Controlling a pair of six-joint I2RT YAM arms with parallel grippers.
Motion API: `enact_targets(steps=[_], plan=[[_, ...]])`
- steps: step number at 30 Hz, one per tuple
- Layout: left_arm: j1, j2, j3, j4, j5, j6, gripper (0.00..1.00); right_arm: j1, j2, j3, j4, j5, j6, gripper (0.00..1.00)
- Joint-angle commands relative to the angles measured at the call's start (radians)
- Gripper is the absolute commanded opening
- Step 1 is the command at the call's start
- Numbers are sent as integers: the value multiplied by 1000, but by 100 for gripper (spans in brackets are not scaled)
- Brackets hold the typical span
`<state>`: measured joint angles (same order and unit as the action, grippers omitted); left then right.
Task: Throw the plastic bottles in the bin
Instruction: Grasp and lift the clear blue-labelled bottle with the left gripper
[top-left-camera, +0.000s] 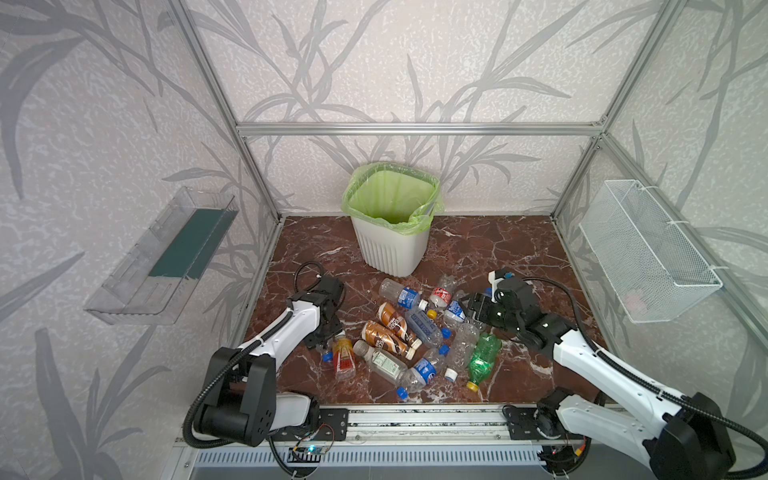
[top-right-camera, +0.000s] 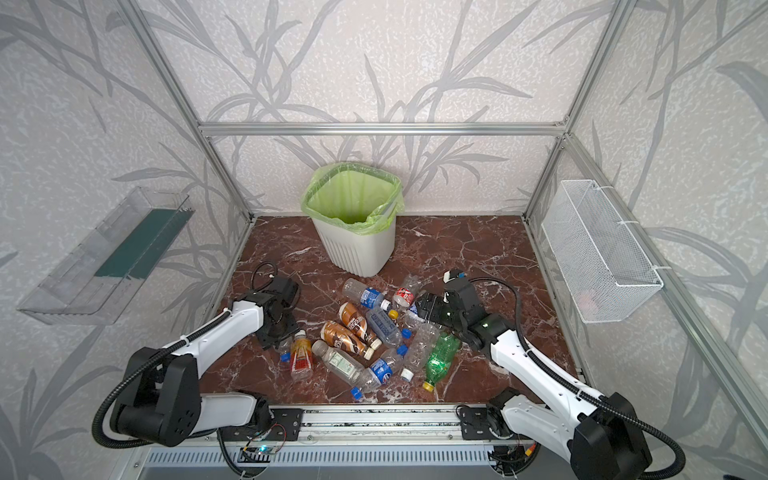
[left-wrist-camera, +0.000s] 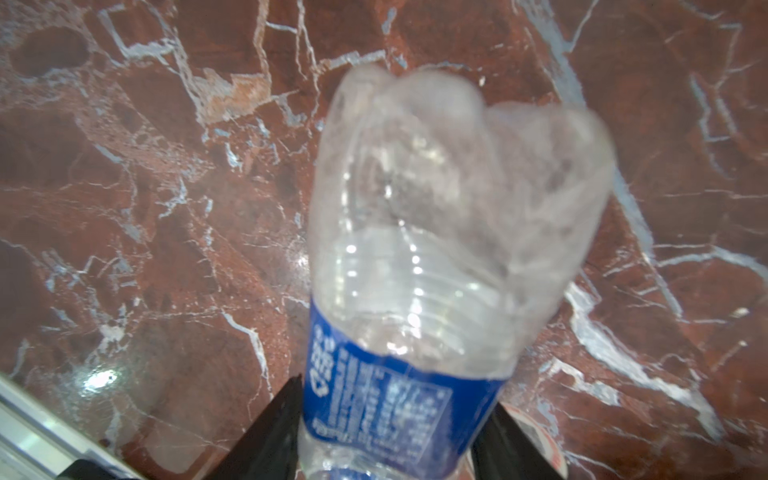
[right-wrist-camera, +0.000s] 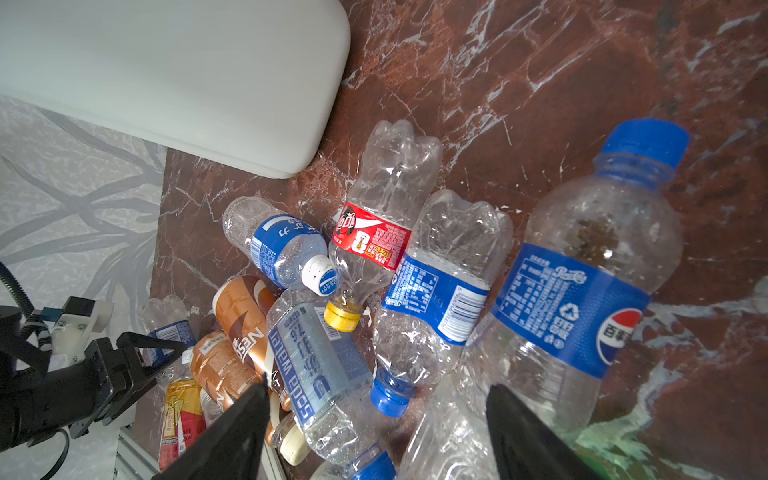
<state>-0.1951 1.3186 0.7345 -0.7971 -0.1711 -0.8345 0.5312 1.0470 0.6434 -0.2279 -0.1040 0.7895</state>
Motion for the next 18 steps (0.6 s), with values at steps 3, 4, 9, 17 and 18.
enact_targets(steps=[3, 4, 9, 17, 18], plan=[[0, -86, -27, -7, 37, -21, 57, 6, 14, -3, 28, 6, 0, 82], [0, -104, -31, -10, 42, -21, 57, 4, 17, -3, 30, 6, -1, 82], [0, -191, -40, -18, 72, -4, 55, 6, 29, 1, 38, 0, 1, 82], [0, -357, -61, 2, 109, 43, 54, 10, 33, -5, 48, -2, 4, 81], [0, -376, -67, 10, 119, 54, 54, 9, 32, -5, 49, -2, 4, 81]])
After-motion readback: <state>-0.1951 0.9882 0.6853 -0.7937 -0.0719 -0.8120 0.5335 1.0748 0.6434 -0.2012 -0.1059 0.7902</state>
